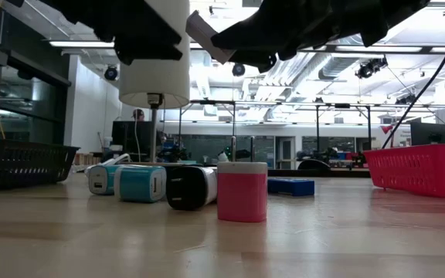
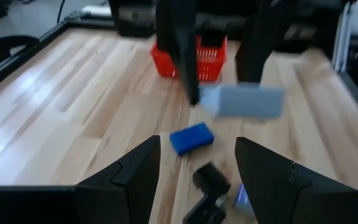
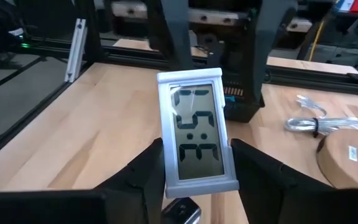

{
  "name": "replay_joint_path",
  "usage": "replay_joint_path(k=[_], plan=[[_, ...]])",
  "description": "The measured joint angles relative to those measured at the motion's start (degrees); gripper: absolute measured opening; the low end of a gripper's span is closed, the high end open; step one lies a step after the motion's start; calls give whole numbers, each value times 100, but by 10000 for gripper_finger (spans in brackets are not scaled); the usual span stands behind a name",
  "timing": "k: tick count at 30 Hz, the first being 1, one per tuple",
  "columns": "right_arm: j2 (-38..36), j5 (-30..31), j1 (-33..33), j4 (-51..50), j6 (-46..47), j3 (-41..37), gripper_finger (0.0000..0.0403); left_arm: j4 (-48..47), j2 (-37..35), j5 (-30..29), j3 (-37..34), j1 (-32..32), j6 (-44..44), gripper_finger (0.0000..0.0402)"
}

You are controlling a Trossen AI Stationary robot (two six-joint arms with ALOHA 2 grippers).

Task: Pick & Place Office items
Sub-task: Put the white digital timer into the black bin

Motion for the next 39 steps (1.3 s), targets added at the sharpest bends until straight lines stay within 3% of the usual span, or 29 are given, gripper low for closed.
replay_joint_path(k=[15,39], plan=[[-2,286,0,397,-291,-2,153,345,-4,-16,0,0,68,203],[-7,211,0,1130,-299,-2,149,1204,0,12,0,0,1259,203]])
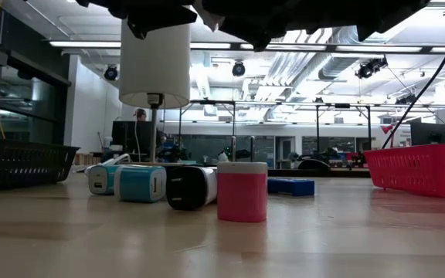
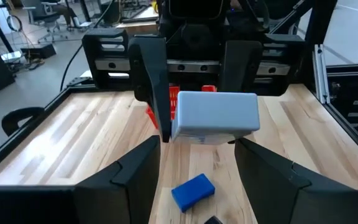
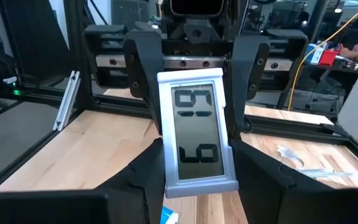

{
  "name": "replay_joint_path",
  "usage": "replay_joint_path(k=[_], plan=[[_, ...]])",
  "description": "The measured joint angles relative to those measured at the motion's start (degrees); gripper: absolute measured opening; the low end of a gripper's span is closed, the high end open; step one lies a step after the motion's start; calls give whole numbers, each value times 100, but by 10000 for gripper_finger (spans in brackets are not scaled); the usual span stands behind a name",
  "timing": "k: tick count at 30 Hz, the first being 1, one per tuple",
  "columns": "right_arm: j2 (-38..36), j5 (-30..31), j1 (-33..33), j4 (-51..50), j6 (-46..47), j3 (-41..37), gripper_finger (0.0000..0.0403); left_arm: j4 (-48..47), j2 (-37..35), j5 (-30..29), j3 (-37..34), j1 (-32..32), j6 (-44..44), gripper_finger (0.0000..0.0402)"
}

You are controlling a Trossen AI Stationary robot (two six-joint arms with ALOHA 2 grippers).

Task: Pick & Place Office items
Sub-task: Put the white digital timer into the black bin

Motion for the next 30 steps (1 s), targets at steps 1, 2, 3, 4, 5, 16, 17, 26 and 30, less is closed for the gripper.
replay_joint_path(k=[1,2,3,4,5,16,17,26,30], plan=[[0,4,-2,29,0,0,149,4,0,-2,0,0,0,203],[0,4,-2,60,-2,0,149,13,0,-2,0,0,0,203],[0,5,-2,98,-2,0,150,28,0,-2,0,0,2,203],[0,7,-2,121,-2,0,151,60,0,0,0,0,26,203],[0,7,-2,136,-2,0,151,99,0,23,0,2,61,203],[0,8,-2,199,-7,0,151,616,42,302,0,85,411,203],[0,7,-2,199,-7,0,150,635,62,303,0,112,411,203],[0,7,-2,133,-10,-2,150,1216,544,305,0,210,607,203],[0,2,-2,106,-19,-2,149,1380,605,301,2,179,790,202]])
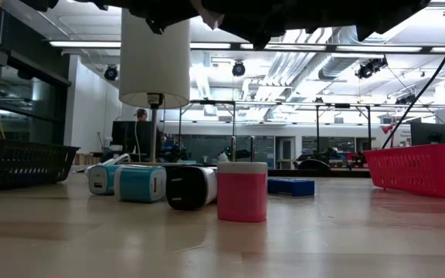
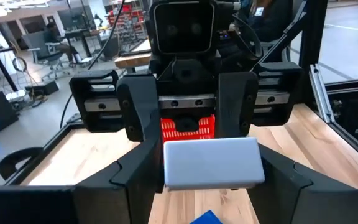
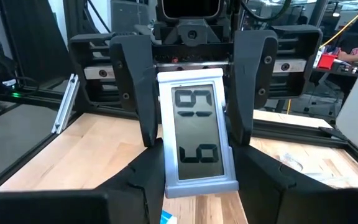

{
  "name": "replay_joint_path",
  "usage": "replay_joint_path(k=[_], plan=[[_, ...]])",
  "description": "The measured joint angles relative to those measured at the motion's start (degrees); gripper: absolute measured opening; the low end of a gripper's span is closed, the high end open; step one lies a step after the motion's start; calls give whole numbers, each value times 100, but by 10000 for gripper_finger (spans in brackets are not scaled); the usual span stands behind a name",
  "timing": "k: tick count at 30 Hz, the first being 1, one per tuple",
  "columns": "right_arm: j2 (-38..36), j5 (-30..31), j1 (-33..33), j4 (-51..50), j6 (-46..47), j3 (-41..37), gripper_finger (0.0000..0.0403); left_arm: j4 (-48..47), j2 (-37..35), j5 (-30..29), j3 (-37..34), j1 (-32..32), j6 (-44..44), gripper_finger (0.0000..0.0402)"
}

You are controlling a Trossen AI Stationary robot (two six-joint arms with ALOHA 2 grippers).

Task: Pick & Place Office items
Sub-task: Put the white digital timer into the black bin

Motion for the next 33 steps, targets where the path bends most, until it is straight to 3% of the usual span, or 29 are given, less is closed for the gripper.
replay_joint_path(k=[10,19,33], plan=[[0,3,0,-34,32,0,150,13,0,-40,-2,-39,-33,150],[0,1,2,-36,60,1,152,18,0,-22,0,-39,-46,159],[0,-131,2,-381,58,7,217,20,2,-74,0,-39,-66,152]])
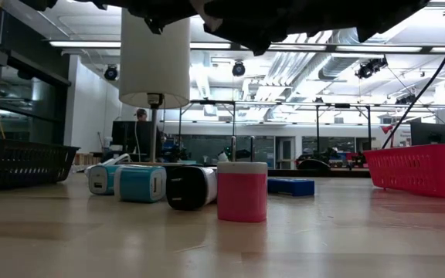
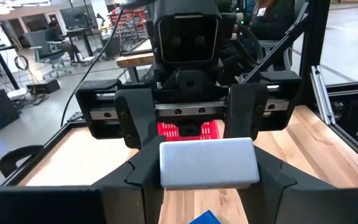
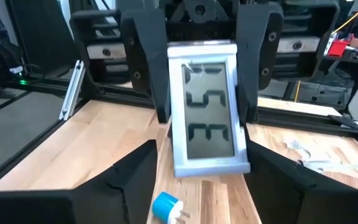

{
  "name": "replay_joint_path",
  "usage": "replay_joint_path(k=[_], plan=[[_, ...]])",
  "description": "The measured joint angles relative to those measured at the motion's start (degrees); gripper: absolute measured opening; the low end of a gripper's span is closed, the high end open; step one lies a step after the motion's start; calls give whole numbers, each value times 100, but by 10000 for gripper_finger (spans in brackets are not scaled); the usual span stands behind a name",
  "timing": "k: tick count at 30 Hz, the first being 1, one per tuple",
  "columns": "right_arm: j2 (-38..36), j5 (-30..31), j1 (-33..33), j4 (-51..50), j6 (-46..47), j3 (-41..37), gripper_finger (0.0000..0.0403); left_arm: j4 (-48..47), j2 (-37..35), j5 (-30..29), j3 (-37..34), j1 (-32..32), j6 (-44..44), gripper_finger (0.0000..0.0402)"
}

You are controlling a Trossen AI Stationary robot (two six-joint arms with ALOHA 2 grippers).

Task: Pick & Place Office items
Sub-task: Put the white digital timer into the black bin

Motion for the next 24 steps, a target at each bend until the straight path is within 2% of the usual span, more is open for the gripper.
replay_joint_path(k=[12,18,24], plan=[[0,0,0,-1170,302,0,235,-236,-38,-320,-2,-77,-190,158],[0,0,4,-1902,323,0,235,-803,-189,-788,-2,-409,-457,159],[0,-2,4,-2204,303,-2,235,-930,-243,-1138,-2,-860,-456,160]])
